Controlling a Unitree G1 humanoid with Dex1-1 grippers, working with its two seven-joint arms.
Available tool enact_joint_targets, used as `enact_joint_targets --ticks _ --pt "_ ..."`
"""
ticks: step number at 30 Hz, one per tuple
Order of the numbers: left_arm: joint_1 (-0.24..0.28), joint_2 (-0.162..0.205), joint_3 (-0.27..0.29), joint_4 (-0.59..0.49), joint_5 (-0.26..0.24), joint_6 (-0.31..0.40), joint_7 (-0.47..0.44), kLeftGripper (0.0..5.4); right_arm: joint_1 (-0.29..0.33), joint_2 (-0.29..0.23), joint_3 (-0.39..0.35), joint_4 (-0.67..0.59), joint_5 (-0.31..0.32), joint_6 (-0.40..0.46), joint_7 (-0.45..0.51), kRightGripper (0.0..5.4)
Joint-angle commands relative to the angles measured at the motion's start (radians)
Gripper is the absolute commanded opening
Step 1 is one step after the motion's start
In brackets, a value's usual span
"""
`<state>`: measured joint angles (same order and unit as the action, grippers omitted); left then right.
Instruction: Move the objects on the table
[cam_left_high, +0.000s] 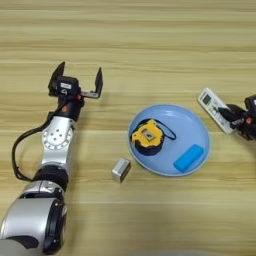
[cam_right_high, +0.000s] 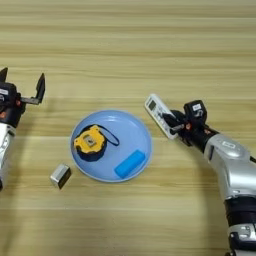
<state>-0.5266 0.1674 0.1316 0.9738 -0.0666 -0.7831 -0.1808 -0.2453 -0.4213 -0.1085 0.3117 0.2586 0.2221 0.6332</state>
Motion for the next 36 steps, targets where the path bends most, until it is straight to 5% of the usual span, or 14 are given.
enact_joint_targets --ticks 1,8,25,36 --pt "-0.012 0.001 -0.001 0.008 0.005 -0.006 -0.005 5.4 0.001 0.003 0.003 0.029 -0.008 -0.021 0.008 0.9" --pt "-0.012 0.002 0.0 0.008 0.004 -0.006 -0.005 5.4 -0.001 0.005 0.008 0.059 -0.013 -0.039 0.01 0.89" --pt "-0.018 -0.002 -0.003 0.015 0.004 -0.002 -0.016 5.4 0.011 0.041 -0.032 -0.173 0.07 -0.231 0.043 2.89" --pt "-0.016 -0.006 -0.007 0.015 0.008 -0.005 -0.017 5.4 0.103 0.005 0.075 -0.385 0.104 -0.247 0.211 4.36"
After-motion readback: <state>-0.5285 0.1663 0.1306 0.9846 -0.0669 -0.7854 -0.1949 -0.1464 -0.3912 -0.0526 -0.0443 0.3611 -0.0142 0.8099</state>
